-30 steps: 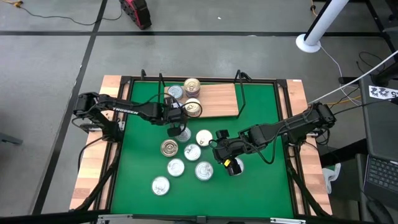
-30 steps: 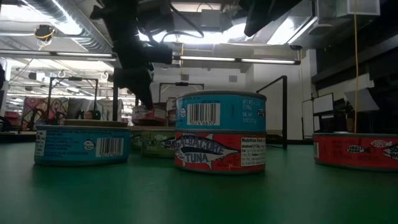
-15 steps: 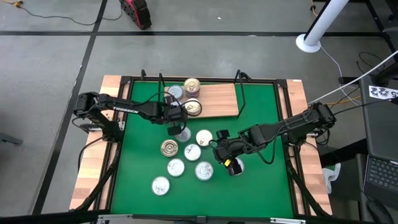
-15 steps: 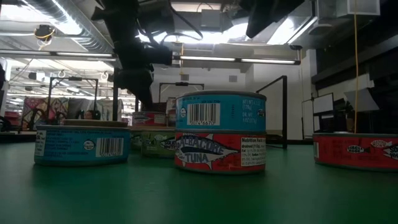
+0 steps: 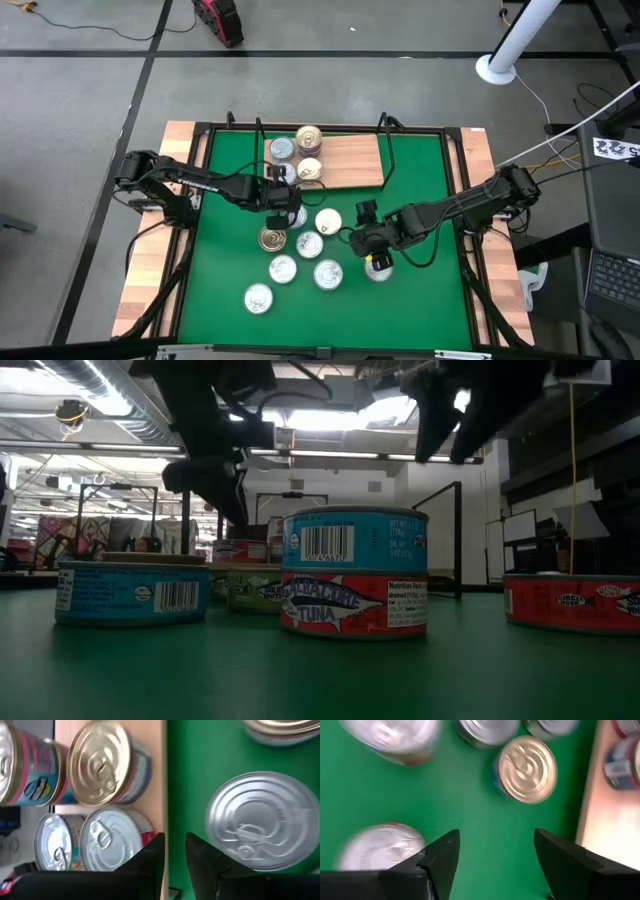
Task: Stack canned seafood by type on shelf
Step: Stack the blue-pink tuna can on top of the blue-pink tuna can on the shelf
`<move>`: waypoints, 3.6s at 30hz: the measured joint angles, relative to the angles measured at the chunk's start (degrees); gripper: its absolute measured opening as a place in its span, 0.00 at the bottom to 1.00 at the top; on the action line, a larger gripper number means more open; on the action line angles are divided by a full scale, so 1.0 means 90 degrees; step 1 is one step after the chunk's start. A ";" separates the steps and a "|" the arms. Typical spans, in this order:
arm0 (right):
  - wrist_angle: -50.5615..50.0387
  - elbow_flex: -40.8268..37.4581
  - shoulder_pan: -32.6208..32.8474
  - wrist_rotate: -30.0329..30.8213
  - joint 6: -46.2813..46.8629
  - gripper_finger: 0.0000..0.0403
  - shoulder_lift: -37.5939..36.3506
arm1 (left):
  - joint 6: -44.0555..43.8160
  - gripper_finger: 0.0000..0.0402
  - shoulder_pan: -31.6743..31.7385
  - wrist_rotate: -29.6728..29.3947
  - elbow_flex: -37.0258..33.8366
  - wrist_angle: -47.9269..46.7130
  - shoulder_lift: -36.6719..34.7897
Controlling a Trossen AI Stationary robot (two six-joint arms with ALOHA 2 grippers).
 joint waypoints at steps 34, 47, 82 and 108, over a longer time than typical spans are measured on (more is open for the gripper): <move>0.3789 -0.2036 0.0000 0.0736 -0.1503 0.63 0.0310 | 0.2383 0.18 -0.0840 0.1257 0.0002 0.2690 0.1189; 0.4002 -0.2034 0.0000 0.0659 -0.1506 0.63 0.0536 | 0.3019 0.18 -0.0583 0.1378 0.0005 0.2814 0.1273; 0.4071 -0.2036 0.0000 0.0676 -0.1504 0.63 0.0580 | 0.3740 0.18 -0.0578 0.1592 0.0002 0.2900 0.1581; 0.4085 -0.2036 0.0002 0.1179 -0.1503 0.63 0.0573 | 0.2895 0.00 -0.0562 0.1617 -0.0007 0.3428 0.1581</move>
